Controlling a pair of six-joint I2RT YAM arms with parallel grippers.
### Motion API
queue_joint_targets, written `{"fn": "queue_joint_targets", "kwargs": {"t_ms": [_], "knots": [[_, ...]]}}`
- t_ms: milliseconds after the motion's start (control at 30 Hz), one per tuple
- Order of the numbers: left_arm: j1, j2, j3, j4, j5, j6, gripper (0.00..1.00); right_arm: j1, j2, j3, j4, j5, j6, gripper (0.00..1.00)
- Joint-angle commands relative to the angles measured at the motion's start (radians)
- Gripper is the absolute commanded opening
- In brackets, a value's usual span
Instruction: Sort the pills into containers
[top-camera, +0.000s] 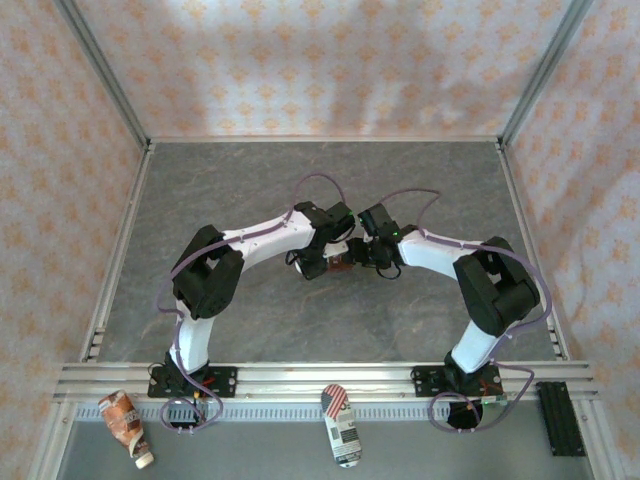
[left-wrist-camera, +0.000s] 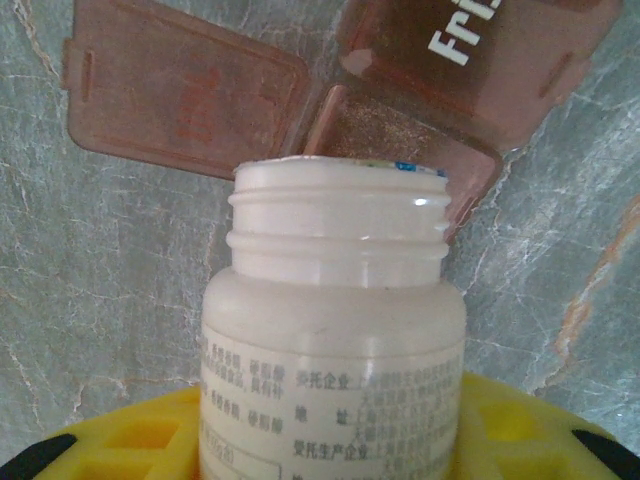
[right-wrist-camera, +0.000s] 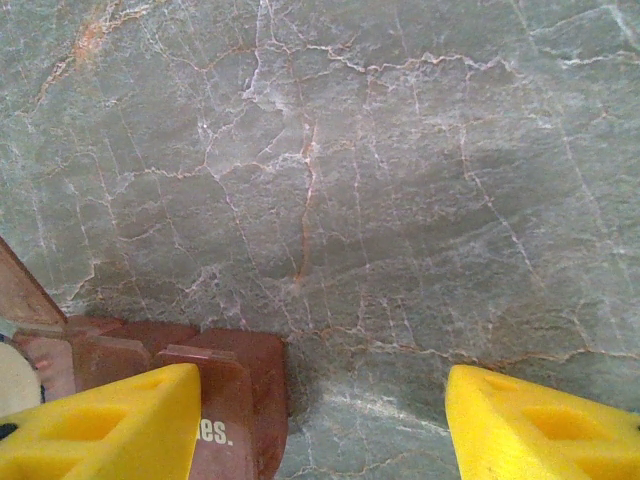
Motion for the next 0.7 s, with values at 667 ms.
{"fn": "queue_joint_targets", "kwargs": {"t_ms": [667], "knots": [[-0.017,0.02,0.02,0.01,0.017,0.001,0.0,0.005,-0.072,0.01,-0.057,0.023,-0.006,0.65]]}}
